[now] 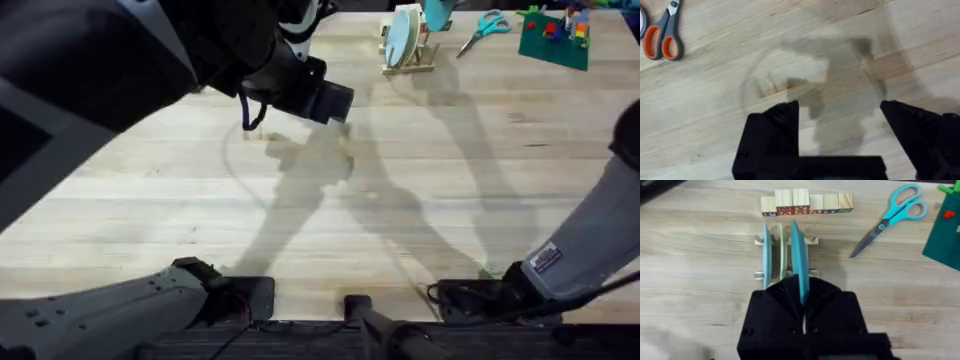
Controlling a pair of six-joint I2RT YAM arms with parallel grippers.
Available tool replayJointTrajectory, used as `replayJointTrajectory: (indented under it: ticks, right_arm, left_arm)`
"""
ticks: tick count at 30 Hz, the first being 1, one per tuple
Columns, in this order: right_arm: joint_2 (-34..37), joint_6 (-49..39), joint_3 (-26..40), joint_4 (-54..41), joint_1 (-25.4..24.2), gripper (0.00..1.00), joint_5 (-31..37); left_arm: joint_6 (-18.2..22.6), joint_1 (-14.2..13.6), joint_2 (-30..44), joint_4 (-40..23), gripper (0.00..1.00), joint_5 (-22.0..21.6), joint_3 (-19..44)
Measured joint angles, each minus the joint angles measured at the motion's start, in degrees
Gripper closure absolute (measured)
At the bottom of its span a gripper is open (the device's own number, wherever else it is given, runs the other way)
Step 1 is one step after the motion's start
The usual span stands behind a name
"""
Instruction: Pick up the plates from the table one by one and place each into a slot on the dish rack.
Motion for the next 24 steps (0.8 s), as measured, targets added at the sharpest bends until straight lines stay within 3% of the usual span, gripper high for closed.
replayJointTrajectory:
  ticks: [11, 24]
  right_arm:
    - [5.17, 0.24, 0.0, 1.12, -1.18, 0.97, 0.14]
    - [5.38, 0.44, 0.0, 0.93, -1.18, 0.97, 0.2]
  left_arm:
    - [-0.02, 0.0, 0.0, 0.0, 0.006, -0.01, 0.0]
    - [-0.02, 0.0, 0.0, 0.0, 0.006, -0.02, 0.0]
